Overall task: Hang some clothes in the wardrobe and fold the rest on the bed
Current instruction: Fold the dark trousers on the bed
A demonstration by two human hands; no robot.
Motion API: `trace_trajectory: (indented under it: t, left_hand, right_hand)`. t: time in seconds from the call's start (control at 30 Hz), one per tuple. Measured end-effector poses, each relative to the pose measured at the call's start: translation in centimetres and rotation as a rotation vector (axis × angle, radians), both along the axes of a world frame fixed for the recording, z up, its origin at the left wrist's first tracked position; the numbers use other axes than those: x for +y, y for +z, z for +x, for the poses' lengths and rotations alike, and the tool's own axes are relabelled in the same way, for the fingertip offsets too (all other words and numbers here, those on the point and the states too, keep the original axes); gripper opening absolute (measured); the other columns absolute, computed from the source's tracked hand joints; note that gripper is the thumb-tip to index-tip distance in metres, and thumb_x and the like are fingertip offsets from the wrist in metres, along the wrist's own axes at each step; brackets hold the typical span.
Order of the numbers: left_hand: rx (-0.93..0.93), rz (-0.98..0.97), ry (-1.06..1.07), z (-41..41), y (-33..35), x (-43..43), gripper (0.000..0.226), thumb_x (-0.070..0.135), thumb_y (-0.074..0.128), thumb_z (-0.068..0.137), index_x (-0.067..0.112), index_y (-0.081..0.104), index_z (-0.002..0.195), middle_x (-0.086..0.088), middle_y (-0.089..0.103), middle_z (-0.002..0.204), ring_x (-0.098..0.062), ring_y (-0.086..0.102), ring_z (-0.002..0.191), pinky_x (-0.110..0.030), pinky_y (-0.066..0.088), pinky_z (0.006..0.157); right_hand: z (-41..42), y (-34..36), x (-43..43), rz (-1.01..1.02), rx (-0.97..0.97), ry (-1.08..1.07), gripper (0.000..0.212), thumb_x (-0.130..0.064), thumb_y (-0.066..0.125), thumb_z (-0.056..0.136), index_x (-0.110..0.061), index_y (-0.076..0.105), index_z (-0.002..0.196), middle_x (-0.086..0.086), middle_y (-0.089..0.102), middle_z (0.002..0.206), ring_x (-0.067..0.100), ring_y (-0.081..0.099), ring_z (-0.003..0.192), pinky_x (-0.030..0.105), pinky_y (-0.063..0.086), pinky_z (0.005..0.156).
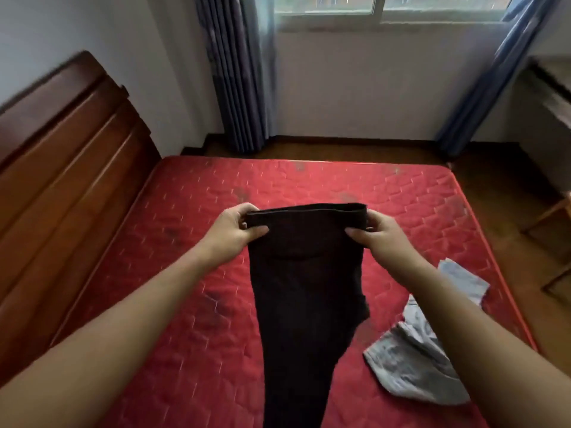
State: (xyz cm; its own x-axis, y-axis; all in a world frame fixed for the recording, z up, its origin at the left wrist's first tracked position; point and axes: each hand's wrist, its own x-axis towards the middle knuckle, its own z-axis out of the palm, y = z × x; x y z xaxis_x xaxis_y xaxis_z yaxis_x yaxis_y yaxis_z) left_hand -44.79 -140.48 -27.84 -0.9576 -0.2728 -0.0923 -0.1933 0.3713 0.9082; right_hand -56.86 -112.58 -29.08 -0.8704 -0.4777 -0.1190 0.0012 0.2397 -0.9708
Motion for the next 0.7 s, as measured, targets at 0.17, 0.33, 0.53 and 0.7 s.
trace_trajectory:
  t: [0.17, 0.33, 0.53, 0.7]
  left_hand:
    - [-0.244, -0.156, -0.042, 1.9, -11.7, 1.7, 0.017, 0.005, 0.077, 0.084, 0.016, 0.064, 0.085, 0.006, 0.060, 0.071, -0.003, 0.050, 0.063, -0.030, 0.044, 0.070]
    - [-0.386, -0.100, 0.009, 2.1, -19.5, 1.9, 0.026, -0.008, 0.068, 0.086, 0.016, 0.062, 0.084, 0.000, 0.066, 0.068, -0.009, 0.063, 0.062, -0.028, 0.050, 0.062]
    - [-0.310, -0.132, 0.003, -7.8, -22.1, -2.8, 0.023, -0.016, 0.063, 0.080, 0.005, 0.062, 0.090, -0.015, 0.069, 0.089, -0.026, 0.068, 0.086, -0.040, 0.055, 0.081]
    - [0.017, 0.224, 0.314, -18.6, -21.7, -6.8, 0.054, 0.015, 0.068, 0.091, 0.046, 0.046, 0.129, 0.000, 0.043, 0.143, -0.012, 0.058, 0.116, -0.033, 0.060, 0.088]
  right_hand:
    - [2.7, -13.0, 1.2, 0.551, 0.137, -0.002, 0.018, -0.019, 0.071, 0.087, -0.030, 0.070, 0.102, -0.001, 0.069, 0.084, 0.027, 0.066, 0.087, 0.033, 0.042, 0.069]
    - [4.9, -21.0, 1.5, 0.613, -0.062, 0.088, 0.035, -0.012, 0.053, 0.083, -0.038, 0.053, 0.107, -0.001, 0.070, 0.074, 0.029, 0.070, 0.071, 0.044, 0.056, 0.063]
    - [-6.1, -23.4, -4.2, 0.571, 0.002, 0.097, 0.035, -0.005, 0.055, 0.088, -0.027, 0.055, 0.116, 0.009, 0.072, 0.103, 0.031, 0.067, 0.099, 0.039, 0.050, 0.082]
    - [-16.7, -23.5, -11.1, 0.138, -0.072, -0.110, 0.077, -0.011, 0.059, 0.096, -0.035, 0.016, 0.155, 0.007, 0.053, 0.132, 0.007, 0.059, 0.107, 0.028, 0.047, 0.095]
